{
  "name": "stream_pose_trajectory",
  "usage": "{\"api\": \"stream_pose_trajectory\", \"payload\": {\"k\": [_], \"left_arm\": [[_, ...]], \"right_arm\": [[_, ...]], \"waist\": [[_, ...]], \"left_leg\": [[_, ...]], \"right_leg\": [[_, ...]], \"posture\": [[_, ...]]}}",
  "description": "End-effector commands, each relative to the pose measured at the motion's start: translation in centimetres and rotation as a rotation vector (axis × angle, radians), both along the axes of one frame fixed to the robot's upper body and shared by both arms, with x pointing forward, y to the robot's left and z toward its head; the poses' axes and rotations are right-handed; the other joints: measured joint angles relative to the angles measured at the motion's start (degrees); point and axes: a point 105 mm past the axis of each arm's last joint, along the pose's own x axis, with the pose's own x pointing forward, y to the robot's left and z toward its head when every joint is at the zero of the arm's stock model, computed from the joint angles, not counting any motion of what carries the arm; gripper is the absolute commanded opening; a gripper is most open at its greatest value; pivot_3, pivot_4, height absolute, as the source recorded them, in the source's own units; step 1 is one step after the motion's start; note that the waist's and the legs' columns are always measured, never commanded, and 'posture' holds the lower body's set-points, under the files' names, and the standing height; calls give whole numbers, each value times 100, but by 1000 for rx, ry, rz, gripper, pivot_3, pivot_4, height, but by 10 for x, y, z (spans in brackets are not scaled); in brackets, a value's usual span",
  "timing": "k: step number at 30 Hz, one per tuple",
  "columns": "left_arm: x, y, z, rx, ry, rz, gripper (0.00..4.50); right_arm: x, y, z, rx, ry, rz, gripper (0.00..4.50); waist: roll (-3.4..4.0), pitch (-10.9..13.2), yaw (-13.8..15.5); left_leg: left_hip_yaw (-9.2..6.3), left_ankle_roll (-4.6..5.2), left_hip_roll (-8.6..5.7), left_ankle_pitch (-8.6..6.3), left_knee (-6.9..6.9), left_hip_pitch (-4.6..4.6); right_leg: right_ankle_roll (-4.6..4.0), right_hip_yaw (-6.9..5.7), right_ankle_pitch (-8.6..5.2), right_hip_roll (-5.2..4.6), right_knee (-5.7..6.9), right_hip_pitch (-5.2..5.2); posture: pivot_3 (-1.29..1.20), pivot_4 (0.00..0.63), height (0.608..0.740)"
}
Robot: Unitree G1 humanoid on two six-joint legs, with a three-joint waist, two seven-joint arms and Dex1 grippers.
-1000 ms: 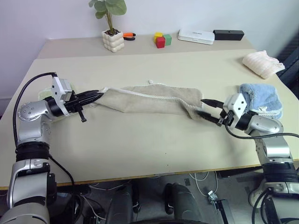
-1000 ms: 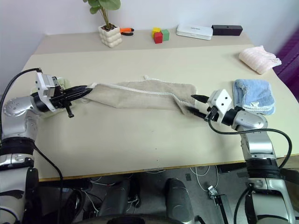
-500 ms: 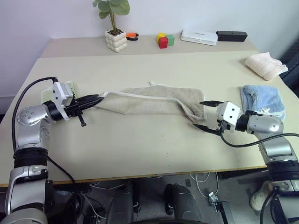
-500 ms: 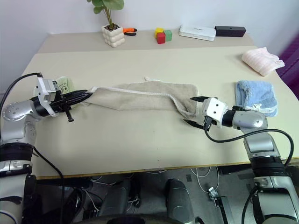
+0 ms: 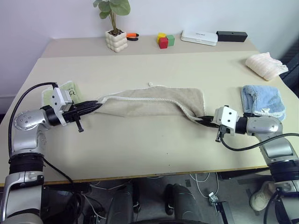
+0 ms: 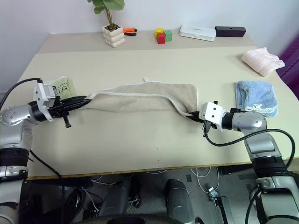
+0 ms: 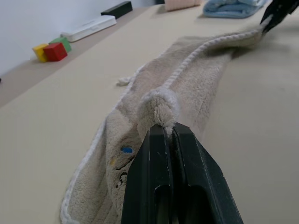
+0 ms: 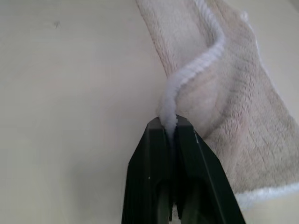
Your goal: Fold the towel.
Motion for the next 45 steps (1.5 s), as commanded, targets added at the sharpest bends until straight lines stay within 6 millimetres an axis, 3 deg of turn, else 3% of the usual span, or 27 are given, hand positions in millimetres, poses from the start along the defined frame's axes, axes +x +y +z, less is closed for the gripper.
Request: {"api": "stream_pose_trajectory", "payload": {"k": [1, 5, 8, 13, 19, 25, 31, 45], "left_arm": [[-11, 2, 1, 90, -11, -56, 0], [-20, 9, -1, 165, -26, -101, 0], [-26, 13, -3, 222, -70, -137, 0], [-35, 26, -24, 334, -66, -168, 0], [-50, 27, -49, 428, -73, -245, 0], [-50, 29, -46, 344, -16, -222, 0], [-35, 25, -23, 167, -62, -118, 0], [-16, 38, 1, -152, -147, 179, 0]], "right_arm": [[-9, -3, 21, 30, -18, 38, 61], [-11, -16, 40, 97, -3, 6, 61], [-20, -29, 44, 75, 9, 7, 61], [-34, -41, 38, 41, 62, 9, 61], [-54, -42, 14, -31, 154, 42, 61], [-56, -43, 13, -33, 171, 31, 61], [-34, -44, 31, 28, 54, -28, 61], [14, -41, 54, 70, -146, -105, 61]], "waist": [[0, 0, -5], [0, 0, 13], [1, -1, 20], [2, -3, 1], [5, -5, 13], [4, -6, 12], [4, -6, -1], [4, -6, -11]], "left_leg": [[0, 0, 1, 0, -1, 2], [0, 0, 3, -1, 0, 1], [-3, 5, 7, -5, -1, 3], [-2, 12, 9, -10, -2, 7], [-2, 34, 9, -23, -1, 8], [-4, 40, 11, -28, 0, 12], [-3, 44, 11, -29, 1, 13], [2, 24, 10, -17, -1, 30]], "right_leg": [[0, 0, 0, 0, 0, 0], [-2, 0, 1, -3, 0, 0], [-3, -1, 0, -9, -3, 2], [-4, -4, 1, -9, -5, 4], [-5, -4, 1, -15, -5, 5], [-18, -4, -3, -15, -6, 4], [-13, -4, 0, -15, -8, 8], [-6, -3, 4, -11, -8, 22]], "posture": [[0, 150, 740], [0, 150, 740], [0, 150, 740], [0, 150, 740], [0, 150, 740], [0, 150, 740], [0, 150, 740], [0, 150, 740]]}}
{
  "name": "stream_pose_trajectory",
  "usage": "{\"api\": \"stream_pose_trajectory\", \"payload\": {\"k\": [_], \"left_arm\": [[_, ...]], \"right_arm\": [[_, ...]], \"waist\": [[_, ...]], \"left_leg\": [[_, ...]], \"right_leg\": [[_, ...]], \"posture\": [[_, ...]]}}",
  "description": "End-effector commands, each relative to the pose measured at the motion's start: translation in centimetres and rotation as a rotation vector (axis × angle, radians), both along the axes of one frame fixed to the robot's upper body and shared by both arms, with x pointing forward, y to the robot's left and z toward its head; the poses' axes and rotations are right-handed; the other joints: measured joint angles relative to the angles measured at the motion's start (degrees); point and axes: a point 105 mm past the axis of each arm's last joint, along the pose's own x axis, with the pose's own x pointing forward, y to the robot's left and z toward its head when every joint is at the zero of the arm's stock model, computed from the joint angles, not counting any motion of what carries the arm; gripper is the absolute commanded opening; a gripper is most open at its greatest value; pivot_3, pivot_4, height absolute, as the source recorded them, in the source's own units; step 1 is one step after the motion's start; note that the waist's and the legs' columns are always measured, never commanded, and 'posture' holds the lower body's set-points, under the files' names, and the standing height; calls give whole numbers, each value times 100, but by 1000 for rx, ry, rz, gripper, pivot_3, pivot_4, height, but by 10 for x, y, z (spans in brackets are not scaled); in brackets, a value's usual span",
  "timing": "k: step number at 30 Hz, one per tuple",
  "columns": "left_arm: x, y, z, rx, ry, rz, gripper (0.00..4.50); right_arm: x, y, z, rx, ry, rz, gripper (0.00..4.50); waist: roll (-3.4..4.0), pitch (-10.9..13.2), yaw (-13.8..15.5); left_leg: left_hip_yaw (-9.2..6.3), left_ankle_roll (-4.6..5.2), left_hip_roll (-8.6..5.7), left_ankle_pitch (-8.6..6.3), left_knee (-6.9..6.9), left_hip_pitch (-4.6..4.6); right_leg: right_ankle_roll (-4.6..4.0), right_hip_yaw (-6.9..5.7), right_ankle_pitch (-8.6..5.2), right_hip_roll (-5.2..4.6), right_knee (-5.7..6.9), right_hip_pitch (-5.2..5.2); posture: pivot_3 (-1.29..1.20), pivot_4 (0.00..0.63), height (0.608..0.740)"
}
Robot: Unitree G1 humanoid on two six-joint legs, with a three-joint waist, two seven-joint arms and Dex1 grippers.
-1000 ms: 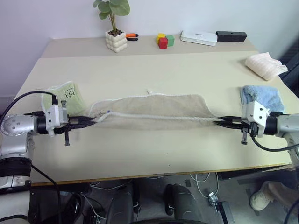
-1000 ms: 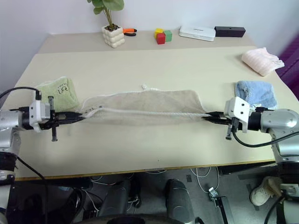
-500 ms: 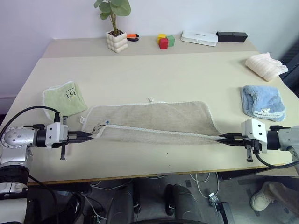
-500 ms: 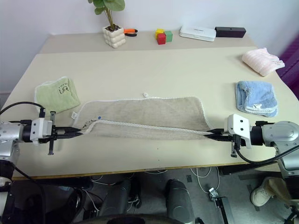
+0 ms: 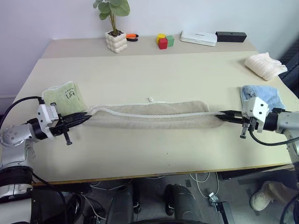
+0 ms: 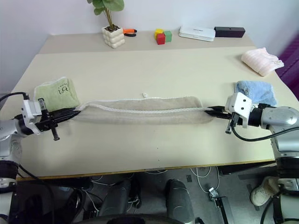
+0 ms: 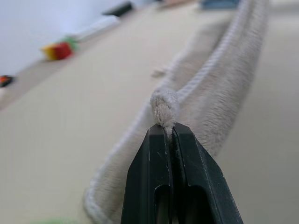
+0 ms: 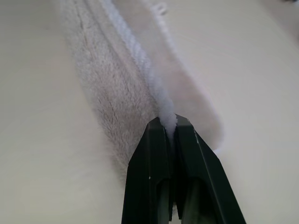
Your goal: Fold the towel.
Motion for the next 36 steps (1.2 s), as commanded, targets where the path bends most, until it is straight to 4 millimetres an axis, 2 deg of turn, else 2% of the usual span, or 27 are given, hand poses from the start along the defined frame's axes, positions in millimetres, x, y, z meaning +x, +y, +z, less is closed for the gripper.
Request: {"api": "stream_pose_trajectory", "payload": {"k": [1, 6, 11, 19, 29, 36], "left_arm": [[4, 7, 17, -81, -81, 84, 0], [11, 8, 4, -129, -63, 153, 0], [14, 11, -2, -167, -60, 201, 0], [18, 13, -11, -196, -51, 256, 0], [27, 15, -23, -240, 75, 280, 0], [32, 17, -19, -305, 98, 299, 0]], "right_arm": [[14, 7, 9, -4, -82, -1, 61], [36, 22, 5, 7, -116, 6, 61], [49, 26, -1, -12, -127, -3, 61], [61, 29, -7, -26, -140, -20, 61], [70, 33, -18, -33, -144, -51, 61], [76, 30, -31, -57, -143, -109, 61]], "waist": [[0, 0, 1], [0, 0, 8], [0, 0, 3], [0, 0, -9], [0, 0, -15], [0, 0, -21]], "left_leg": [[1, -4, 0, 2, 0, 3], [7, -7, -2, 4, 0, 10], [12, -9, -3, 6, 0, 10], [17, -10, -3, 6, -2, 14], [20, -11, -4, 6, -3, 16], [22, -13, -5, 7, -5, 18]], "right_leg": [[0, 0, 0, 0, 0, 2], [0, 0, 0, 0, 0, 9], [1, 1, 1, 0, 0, 10], [1, 2, 1, 0, 0, 10], [2, 3, 1, 0, 0, 12], [2, 4, 1, 1, 0, 12]], "posture": [[0, 150, 740], [0, 150, 740], [0, 150, 740], [0, 150, 740], [0, 150, 740], [0, 150, 740]]}}
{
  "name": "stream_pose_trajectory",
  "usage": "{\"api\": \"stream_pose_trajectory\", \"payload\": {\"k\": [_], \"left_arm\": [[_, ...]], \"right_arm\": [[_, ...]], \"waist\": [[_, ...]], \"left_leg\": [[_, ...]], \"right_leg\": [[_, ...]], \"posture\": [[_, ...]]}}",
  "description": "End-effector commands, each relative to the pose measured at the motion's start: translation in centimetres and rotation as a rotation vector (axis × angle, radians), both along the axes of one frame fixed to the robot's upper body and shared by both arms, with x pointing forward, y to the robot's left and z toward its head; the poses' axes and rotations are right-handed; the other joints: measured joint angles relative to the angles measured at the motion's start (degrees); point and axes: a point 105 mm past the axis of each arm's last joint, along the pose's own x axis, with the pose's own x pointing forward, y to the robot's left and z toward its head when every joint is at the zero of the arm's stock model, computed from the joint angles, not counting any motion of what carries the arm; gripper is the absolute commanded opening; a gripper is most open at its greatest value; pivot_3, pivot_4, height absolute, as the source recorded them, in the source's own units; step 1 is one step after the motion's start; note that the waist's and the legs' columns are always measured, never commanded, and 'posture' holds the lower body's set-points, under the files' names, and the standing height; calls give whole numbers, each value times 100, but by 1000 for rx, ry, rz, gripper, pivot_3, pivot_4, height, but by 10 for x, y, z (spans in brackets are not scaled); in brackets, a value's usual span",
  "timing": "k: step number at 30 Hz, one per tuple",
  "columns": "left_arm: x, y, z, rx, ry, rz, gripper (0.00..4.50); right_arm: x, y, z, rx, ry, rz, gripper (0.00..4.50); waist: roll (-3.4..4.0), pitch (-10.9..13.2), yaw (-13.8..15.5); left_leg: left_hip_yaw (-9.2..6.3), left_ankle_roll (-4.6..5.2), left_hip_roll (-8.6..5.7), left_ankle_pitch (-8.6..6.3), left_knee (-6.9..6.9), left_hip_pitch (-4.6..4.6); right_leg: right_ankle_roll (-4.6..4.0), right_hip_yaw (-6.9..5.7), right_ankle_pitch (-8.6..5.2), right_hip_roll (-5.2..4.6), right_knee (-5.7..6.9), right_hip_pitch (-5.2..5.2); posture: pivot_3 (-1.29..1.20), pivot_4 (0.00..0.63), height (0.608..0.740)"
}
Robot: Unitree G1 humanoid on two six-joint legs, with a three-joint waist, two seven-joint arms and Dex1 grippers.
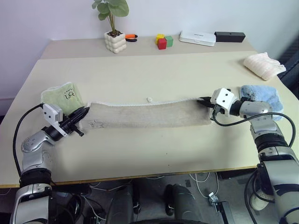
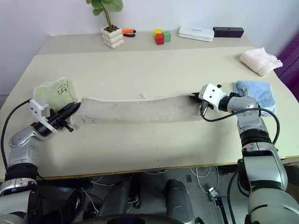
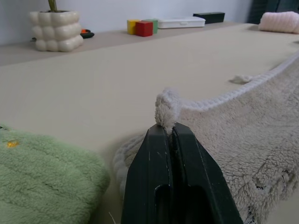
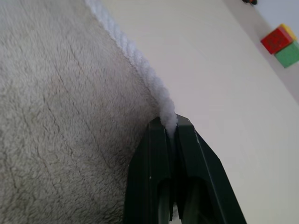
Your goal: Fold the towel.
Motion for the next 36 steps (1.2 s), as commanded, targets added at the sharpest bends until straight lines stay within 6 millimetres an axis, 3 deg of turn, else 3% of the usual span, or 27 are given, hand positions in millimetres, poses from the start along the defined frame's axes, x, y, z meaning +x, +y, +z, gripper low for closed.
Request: {"api": "stream_pose_trajectory", "payload": {"k": [1, 4, 11, 12, 16, 19, 20, 23, 29, 33, 36], "left_arm": [[6, 10, 14, -58, -14, 45, 0], [10, 15, 13, -68, 3, 87, 908], [8, 16, 16, -47, -4, 94, 4327], [8, 16, 17, -37, -7, 98, 4422], [6, 11, 21, -66, 5, 73, 4422], [7, 4, 27, -88, 10, 58, 4422], [7, 0, 30, -94, 11, 38, 4199], [3, -13, 37, -87, 32, -25, 3125], [-1, -25, 51, -78, 37, -88, 83], [7, -27, 52, -135, 33, -59, 28], [16, -49, 36, -265, 113, -39, 28]], "right_arm": [[6, 2, 9, 2, -51, -15, 61], [5, 6, 5, 23, -25, -1, 877], [7, 1, 6, 9, -40, -33, 4400], [8, -1, 6, 3, -39, -44, 4459], [10, -4, 5, 11, -13, -69, 4459], [15, -3, 17, 71, -59, -96, 4459], [17, -4, 23, 98, -80, -113, 4229], [19, -14, 35, 139, -128, -174, 3203], [15, -21, 46, 207, -166, -199, 101], [5, 18, 51, 406, -155, -114, 35], [-13, 59, 28, 521, -53, -68, 35]], "waist": [[0, 0, 5], [0, 0, -5], [0, 0, -4], [0, 0, -6], [0, 0, -5], [0, 0, 0], [0, 0, 1], [0, 0, -2], [0, 0, -4], [-1, -1, -2], [0, -7, 12]], "left_leg": [[0, 0, 0, 0, 0, 0], [0, -1, 0, 0, 0, 1], [2, -1, -1, 1, -1, 2], [1, -1, -1, 1, -1, 2], [1, -1, 1, 1, -2, 3], [0, -1, 2, 1, -2, 2], [0, -2, 2, 1, -2, 2], [-1, -2, 3, 1, -2, 2], [0, -3, 2, 2, -4, 4], [-5, -4, 5, 2, -5, 4], [-10, -5, 5, 3, -6, 8]], "right_leg": [[0, 0, 0, 0, 0, 0], [0, 0, 0, 0, 0, 1], [0, 1, 0, 0, 0, 1], [0, 1, 0, 0, 0, 1], [0, 2, 0, 0, 0, 1], [0, 2, 0, 0, 0, 1], [0, 2, 0, 0, 0, 1], [0, 4, 0, 0, 0, 2], [0, 3, 0, 1, 0, 2], [0, 4, 0, 1, 0, 3], [0, 4, 0, 2, 3, 8]], "posture": [[0, 150, 740], [0, 150, 740], [0, 150, 740], [0, 150, 740], [0, 150, 740], [0, 150, 740], [0, 150, 740], [0, 150, 740], [0, 150, 740], [0, 150, 740], [0, 150, 740]]}}
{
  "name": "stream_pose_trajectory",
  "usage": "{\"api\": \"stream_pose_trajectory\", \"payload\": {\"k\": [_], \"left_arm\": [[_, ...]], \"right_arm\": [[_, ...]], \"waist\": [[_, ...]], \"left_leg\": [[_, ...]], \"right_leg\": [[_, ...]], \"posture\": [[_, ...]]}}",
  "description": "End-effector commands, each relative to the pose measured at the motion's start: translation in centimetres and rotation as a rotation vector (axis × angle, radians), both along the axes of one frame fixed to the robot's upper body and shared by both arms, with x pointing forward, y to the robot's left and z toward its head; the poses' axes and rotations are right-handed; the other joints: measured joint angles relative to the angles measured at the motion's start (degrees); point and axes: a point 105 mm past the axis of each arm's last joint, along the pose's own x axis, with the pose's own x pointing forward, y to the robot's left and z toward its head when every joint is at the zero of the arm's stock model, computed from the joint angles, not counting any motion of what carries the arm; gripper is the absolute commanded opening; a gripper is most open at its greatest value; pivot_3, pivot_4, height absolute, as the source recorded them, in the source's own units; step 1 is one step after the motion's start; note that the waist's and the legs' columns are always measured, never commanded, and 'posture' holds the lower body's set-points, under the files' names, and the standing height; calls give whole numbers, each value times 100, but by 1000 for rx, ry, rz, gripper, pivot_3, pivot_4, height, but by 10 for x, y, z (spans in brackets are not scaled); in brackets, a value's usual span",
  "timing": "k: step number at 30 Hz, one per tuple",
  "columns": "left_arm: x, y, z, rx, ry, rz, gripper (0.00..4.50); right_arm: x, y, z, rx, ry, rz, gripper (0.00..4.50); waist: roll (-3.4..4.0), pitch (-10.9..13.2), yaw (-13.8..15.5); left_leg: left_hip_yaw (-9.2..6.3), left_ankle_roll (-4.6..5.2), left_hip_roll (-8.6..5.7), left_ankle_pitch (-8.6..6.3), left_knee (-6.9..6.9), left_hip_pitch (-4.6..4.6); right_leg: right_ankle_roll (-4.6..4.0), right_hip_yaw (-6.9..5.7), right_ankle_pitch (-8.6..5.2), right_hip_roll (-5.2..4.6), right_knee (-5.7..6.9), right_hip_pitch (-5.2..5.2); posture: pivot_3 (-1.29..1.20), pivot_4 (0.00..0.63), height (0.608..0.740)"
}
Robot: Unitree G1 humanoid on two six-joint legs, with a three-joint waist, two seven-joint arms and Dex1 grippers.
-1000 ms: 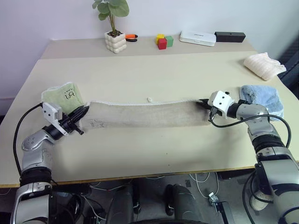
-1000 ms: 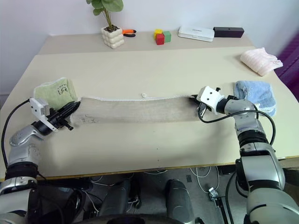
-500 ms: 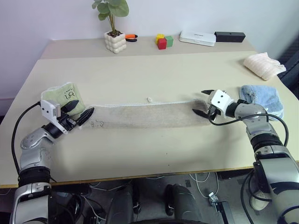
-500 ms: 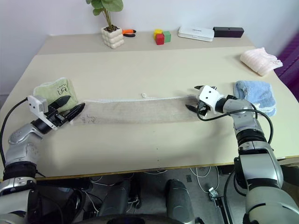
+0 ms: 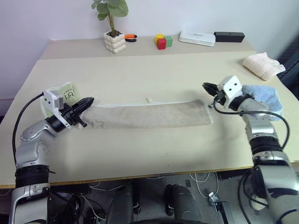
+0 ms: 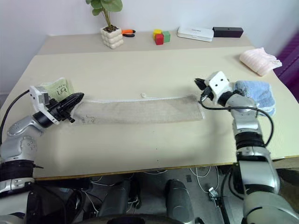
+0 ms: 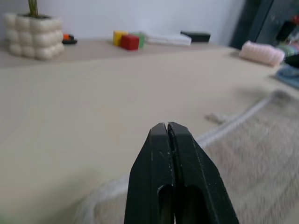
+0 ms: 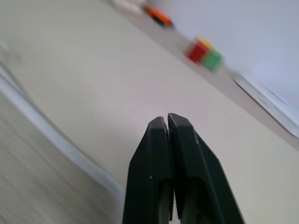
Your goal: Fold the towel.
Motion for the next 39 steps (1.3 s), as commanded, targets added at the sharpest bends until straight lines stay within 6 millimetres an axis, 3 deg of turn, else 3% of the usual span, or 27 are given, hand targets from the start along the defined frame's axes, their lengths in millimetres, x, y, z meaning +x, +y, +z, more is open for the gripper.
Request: {"api": "stream_pose_trajectory", "payload": {"k": [1, 7, 13, 18, 24, 30, 31, 34, 39], "left_arm": [[7, -30, -12, -133, 79, -2, 28], [7, -87, -32, -277, 171, -8, 28], [20, -113, -39, -261, 175, 67, 28], [27, -87, -53, -219, 205, 180, 28], [28, -33, -57, -184, 218, 313, 28], [22, -7, -55, -167, 231, 328, 28], [21, -6, -55, -153, 226, 319, 7], [15, -11, -46, -168, 193, 245, 843], [3, -32, -24, -137, 114, 93, 3465]], "right_arm": [[-16, 39, -7, 137, 46, 43, 35], [-24, 74, -7, 359, 121, -32, 35], [-10, 65, -36, 353, 172, -249, 35], [-9, 44, -63, 327, 198, -376, 35], [-3, -2, -59, 288, 158, -544, 35], [-7, -21, -58, 314, 185, -512, 35], [-8, -22, -56, 341, 192, -493, 272], [-9, -30, -51, 399, 207, -487, 1305], [-21, -54, -25, 552, 239, -462, 3973]], "waist": [[1, -1, 28], [-3, 0, 26], [-8, -5, 36], [-8, -5, 11], [-7, -6, 0], [-7, -6, 7], [-7, -6, 4], [-7, -6, 0], [-7, -4, 44]], "left_leg": [[-1, 0, -1, 0, 0, 1], [-11, 4, -5, -2, 11, -8], [-16, 4, -9, -2, 8, -7], [-14, 4, -14, -2, 4, -7], [-15, 7, -7, -4, 1, -4], [-15, 11, -5, -7, 1, -5], [-15, 11, -5, -7, 1, -5], [-15, 11, -4, -7, -1, -4], [-15, 11, -3, -7, 0, -8]], "right_leg": [[0, 0, 0, 0, 0, 2], [1, 2, 0, -3, 1, 0], [0, -1, 0, 1, 0, 1], [0, -1, -1, 3, 0, -1], [-1, -1, -1, 6, 0, -1], [-1, -1, -1, 4, -2, 0], [-1, -1, -1, 4, -2, 0], [0, -1, -1, 4, -3, -1], [-1, -1, -1, 0, -5, -1]], "posture": [[0, 150, 740], [0, 150, 740], [0, 150, 740], [0, 150, 740], [0, 150, 740], [0, 150, 740], [0, 150, 740], [0, 150, 740], [0, 150, 740]]}}
